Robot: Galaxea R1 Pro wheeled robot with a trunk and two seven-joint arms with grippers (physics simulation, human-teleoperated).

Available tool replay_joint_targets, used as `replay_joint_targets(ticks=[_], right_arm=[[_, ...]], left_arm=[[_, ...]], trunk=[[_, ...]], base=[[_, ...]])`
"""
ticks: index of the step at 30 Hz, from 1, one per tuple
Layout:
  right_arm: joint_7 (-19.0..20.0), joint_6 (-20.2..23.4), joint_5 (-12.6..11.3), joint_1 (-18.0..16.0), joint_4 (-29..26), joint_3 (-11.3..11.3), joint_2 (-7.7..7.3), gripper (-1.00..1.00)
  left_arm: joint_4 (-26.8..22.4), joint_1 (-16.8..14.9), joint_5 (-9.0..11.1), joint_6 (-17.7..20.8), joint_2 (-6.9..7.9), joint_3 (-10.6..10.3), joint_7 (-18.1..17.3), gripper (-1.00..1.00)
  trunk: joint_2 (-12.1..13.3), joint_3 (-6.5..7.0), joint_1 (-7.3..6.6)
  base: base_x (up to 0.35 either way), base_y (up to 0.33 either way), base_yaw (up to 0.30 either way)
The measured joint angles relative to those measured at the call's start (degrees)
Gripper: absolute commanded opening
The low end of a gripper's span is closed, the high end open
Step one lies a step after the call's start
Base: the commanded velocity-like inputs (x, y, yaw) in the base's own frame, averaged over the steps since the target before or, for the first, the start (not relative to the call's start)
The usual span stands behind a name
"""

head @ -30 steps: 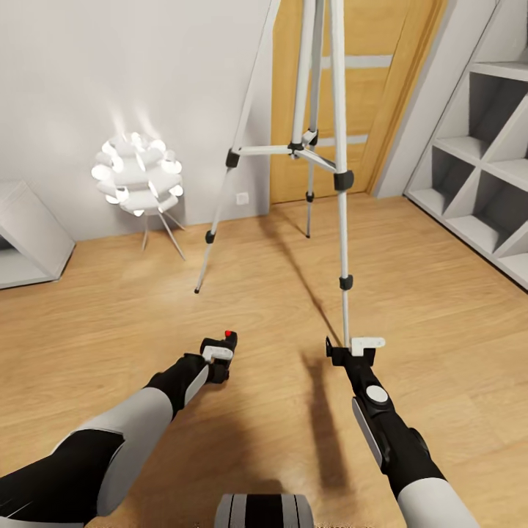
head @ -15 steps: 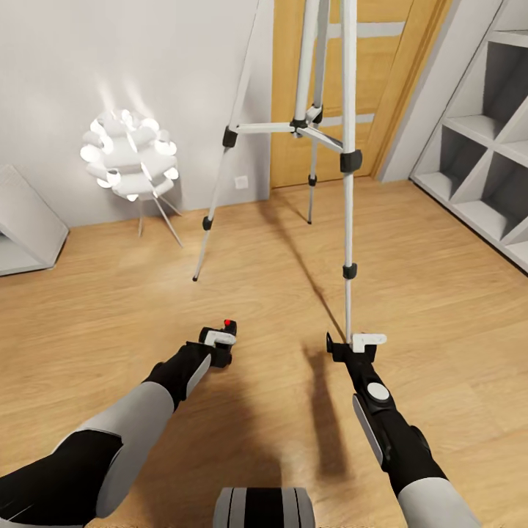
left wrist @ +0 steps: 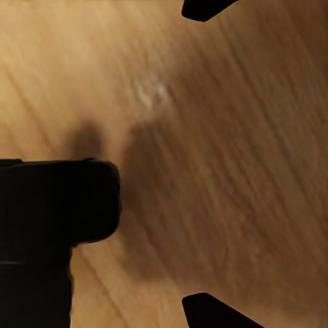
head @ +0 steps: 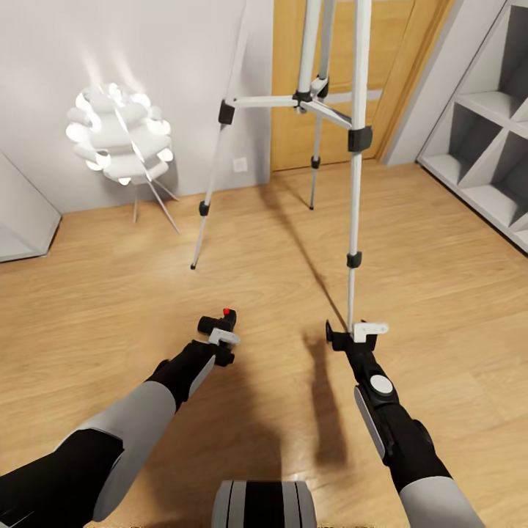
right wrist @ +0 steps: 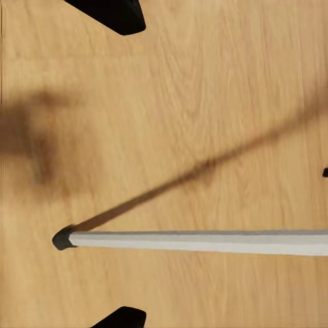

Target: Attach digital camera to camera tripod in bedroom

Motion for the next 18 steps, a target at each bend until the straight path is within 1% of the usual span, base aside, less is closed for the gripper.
replay_joint_targets(ticks=[10, 15, 18], right_arm=[[0.77, 0.00, 0.06, 0.00, -0.36, -0.09, 0.04, 1.00], [0.81, 0.00, 0.08, 0.00, -0.65, -0.14, 0.04, 1.00], [0.82, 0.00, 0.08, 0.00, -0.94, -0.16, 0.04, 1.00]], left_arm=[[-0.15, 0.00, -0.01, 0.00, 0.08, -0.19, 0.10, 1.00], [-3.40, 0.00, -0.01, 0.12, 0.11, -0.23, 0.15, 1.00], [-4.29, 0.00, 0.00, 0.46, 0.10, -0.25, 0.14, 1.00]], trunk=[[-0.13, -2.22, 0.26], [-0.20, -3.32, 0.39], [-0.24, -3.99, 0.46]], base=[[0.000, 0.000, 0.000], [0.000, 0.000, 0.000], [0.000, 0.000, 0.000]])
